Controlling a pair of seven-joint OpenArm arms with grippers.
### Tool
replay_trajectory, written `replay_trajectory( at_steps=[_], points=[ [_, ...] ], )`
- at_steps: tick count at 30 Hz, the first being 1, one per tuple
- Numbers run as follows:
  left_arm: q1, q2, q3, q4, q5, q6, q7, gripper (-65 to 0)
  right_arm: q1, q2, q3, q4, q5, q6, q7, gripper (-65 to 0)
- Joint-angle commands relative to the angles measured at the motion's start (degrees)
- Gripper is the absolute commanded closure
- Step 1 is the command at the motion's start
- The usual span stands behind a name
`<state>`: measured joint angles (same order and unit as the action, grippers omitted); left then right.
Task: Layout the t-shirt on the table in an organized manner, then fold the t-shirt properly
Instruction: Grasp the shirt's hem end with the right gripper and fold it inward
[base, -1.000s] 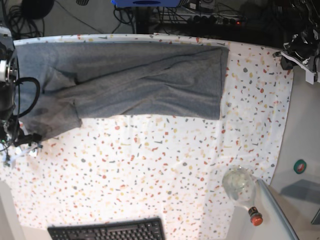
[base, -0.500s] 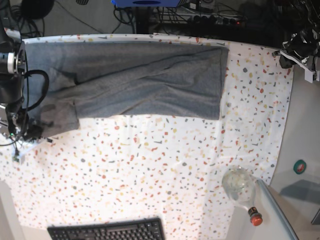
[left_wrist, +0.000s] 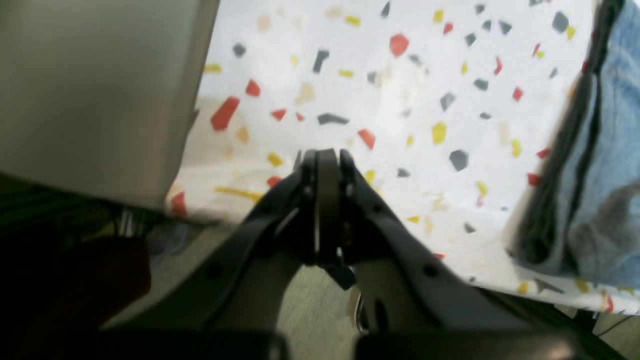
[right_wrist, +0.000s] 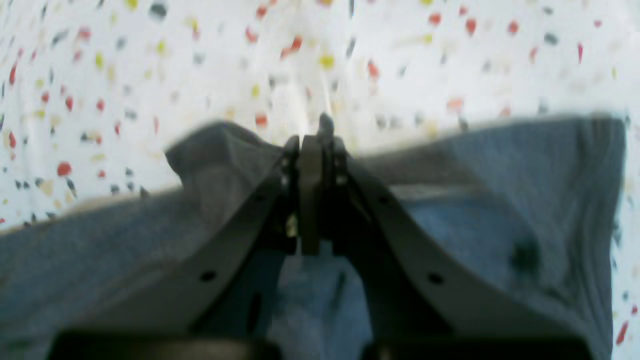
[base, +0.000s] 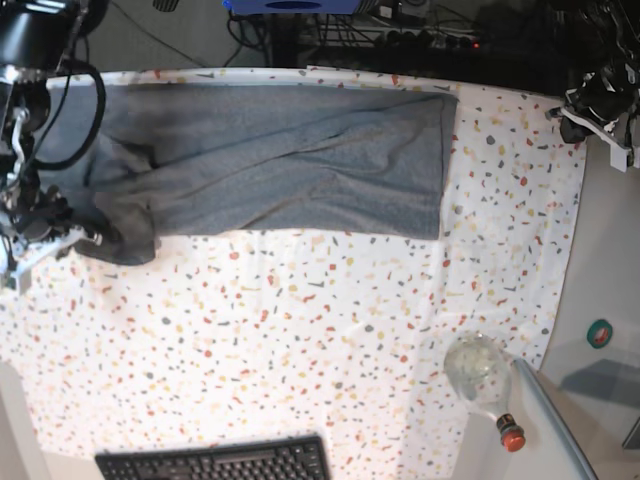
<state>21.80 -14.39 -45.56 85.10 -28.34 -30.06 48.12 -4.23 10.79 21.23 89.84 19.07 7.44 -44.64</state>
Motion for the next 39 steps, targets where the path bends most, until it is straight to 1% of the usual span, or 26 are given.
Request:
replay_trajectory(
  at_steps=[1,3,6,10,13,17,23,24,26,27,28,29,32,34,35,36,37,38,39],
  points=[
    [0.2,-0.9,-0.4,0.4,-0.4,-0.1,-0.8,0.0,-0.6,0.2,0.8,3.7,0.4,0.3,0.6,0.0],
    [-0.7,-0.9,-0.4,0.2,-0.3,-0.1,-0.8,0.0,-3.8,-0.5,1.1,7.8,0.4,0.3,-0.3,0.0],
    [-1.1,-0.9,-0.4,0.2,-0.3,-0.1,-0.8,0.0,-8.0,-0.7,1.0,9.8,0.5,0.3,-0.9,0.0],
    [-1.2,-2.0,-0.3,0.2,-0.3,-0.1,-0.8,0.0,-12.0,-3.4,1.3,10.2,0.5,0.3,-0.7,0.0],
    [-1.2,-2.6,-0.3,0.2,-0.3,-0.1,-0.8,0.0,-13.0,-3.9,1.1,9.1,0.5,0.3,-0.6,0.0],
    [-1.2,-2.8,-0.3,0.2,-0.3,-0.1,-0.8,0.0,-13.7,-6.1,1.4,8.8,0.4,0.3,-0.5,0.0],
    [-1.1,-2.8,-0.3,0.2,-0.3,-0.2,-0.8,0.0,-15.3,-6.3,0.8,10.0,0.4,0.3,-1.1,0.0],
    [-1.1,-2.8,-0.3,0.2,-0.3,-0.2,-0.8,0.0,-15.5,-6.5,0.8,10.5,0.5,0.3,-1.6,-1.7],
    [-1.1,-2.8,-0.3,0.2,-0.3,-0.2,-0.8,0.0,-16.5,-7.2,0.9,13.1,0.5,0.3,-3.7,-13.8],
    [-1.2,-2.8,-0.3,0.2,-0.3,-0.2,-0.8,0.0,-16.8,-7.5,0.9,15.4,0.5,0.3,-4.2,-18.6],
    [-1.2,-2.8,-0.3,0.2,-0.3,-0.2,-0.8,0.0,-17.5,-7.9,0.9,17.8,0.5,0.3,-4.5,-21.9],
    [-1.2,-2.8,-0.3,0.2,-0.3,-0.2,-0.8,0.0,-17.8,-8.5,1.1,19.7,0.5,0.3,-4.3,-23.6],
    [-1.2,-2.8,-0.3,0.2,-0.3,-0.2,-0.8,0.0,-16.5,-8.8,1.4,22.5,0.5,0.3,-4.3,-23.6],
    [-1.2,-2.8,-0.3,0.1,-0.3,-0.3,-0.9,0.0,-13.9,-8.6,1.4,21.1,0.3,0.3,-4.3,-23.3],
    [-0.9,-2.8,-0.2,0.1,-0.3,-0.4,-0.9,0.0,-12.7,-8.6,1.3,19.4,0.3,0.3,-4.3,-21.6],
    [-0.7,-2.8,0.4,0.2,-0.3,-0.4,-0.9,0.0,-11.5,-8.6,1.1,17.8,0.3,0.3,-4.3,-17.6],
    [-0.7,-2.8,1.8,0.2,-0.3,-0.4,-0.9,0.0,-10.4,-8.6,0.9,16.3,0.3,0.3,-4.3,-11.4],
    [-0.4,-2.9,3.3,0.2,-0.3,-0.4,-1.0,0.0,-9.4,-8.6,0.7,14.8,0.3,0.3,-4.4,-2.9],
    [0.2,-2.9,4.4,0.2,-0.3,-0.4,-1.0,0.0,-8.6,-8.9,0.7,13.6,0.3,0.3,-4.6,0.0]
  ],
)
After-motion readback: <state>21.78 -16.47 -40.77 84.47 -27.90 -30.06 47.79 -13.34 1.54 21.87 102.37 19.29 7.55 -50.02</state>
